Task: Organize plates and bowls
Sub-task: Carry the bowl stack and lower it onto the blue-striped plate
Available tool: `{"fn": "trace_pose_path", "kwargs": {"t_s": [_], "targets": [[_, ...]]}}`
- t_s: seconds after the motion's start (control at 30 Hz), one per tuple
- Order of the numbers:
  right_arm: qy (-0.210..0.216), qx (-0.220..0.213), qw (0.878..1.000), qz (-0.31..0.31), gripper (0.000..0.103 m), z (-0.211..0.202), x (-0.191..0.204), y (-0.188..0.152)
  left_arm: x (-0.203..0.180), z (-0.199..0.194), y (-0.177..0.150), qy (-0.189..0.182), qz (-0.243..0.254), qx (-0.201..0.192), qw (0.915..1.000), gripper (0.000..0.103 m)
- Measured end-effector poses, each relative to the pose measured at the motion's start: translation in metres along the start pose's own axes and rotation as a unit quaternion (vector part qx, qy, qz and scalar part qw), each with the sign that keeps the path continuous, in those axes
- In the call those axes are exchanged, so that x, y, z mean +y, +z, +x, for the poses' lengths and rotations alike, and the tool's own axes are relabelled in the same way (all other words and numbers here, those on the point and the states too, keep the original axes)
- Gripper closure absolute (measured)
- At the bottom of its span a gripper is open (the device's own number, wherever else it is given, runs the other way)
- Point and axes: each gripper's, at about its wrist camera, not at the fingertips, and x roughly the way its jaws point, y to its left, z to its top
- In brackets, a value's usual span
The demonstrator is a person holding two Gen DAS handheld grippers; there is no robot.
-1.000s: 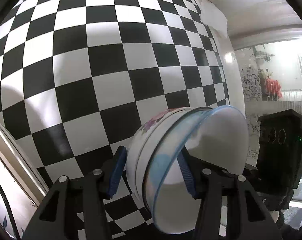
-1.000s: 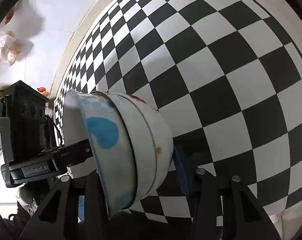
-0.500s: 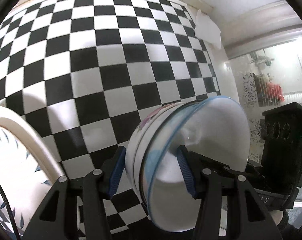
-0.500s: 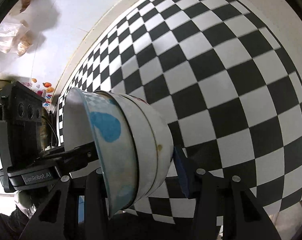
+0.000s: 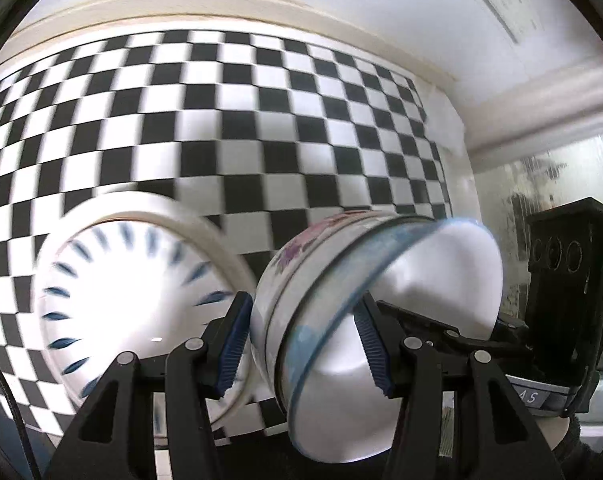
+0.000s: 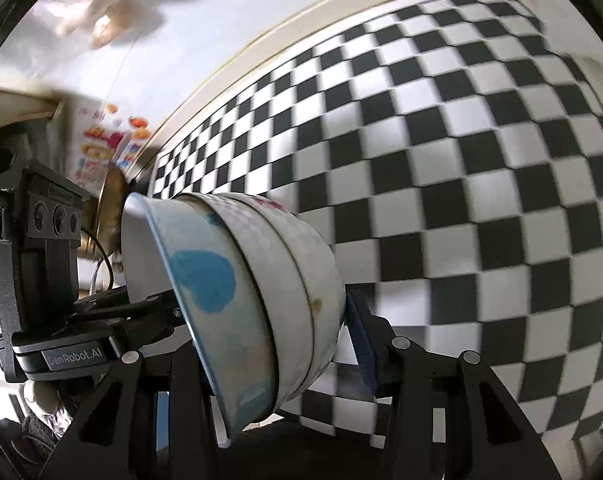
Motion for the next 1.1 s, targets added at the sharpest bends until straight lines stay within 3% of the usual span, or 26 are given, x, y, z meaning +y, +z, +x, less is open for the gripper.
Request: {"fn": "trace_pose_path", "kwargs": {"t_s": [0.2, 0.5, 0.73, 1.1], "targets": [[0.016, 0.030, 0.999, -0.040, 0.055, 0.011, 0.034, -0.013, 0.041, -0.024, -0.009, 0.018, -0.039, -0.022, 0.9988, 0.054], [0.021, 0.096, 0.993, -0.067, 0.055, 0.072, 0.071, -0.022, 0.102, -0.024, -0.029, 0.035, -0.117, -0.017, 0.9924, 0.054], [0.011, 0.125, 0.989, -0.075, 0.055, 0.103, 0.083, -0.017, 0.123, -0.022, -0.030, 0.034, -0.142, -0.014, 0.9892, 0.053], [-0.009, 0.136, 0.989, -0.060, 0.056, 0.111, 0.092, -0.002, 0.136, -0.022, -0.018, 0.023, -0.155, -0.005, 0.9876, 0.053]]}}
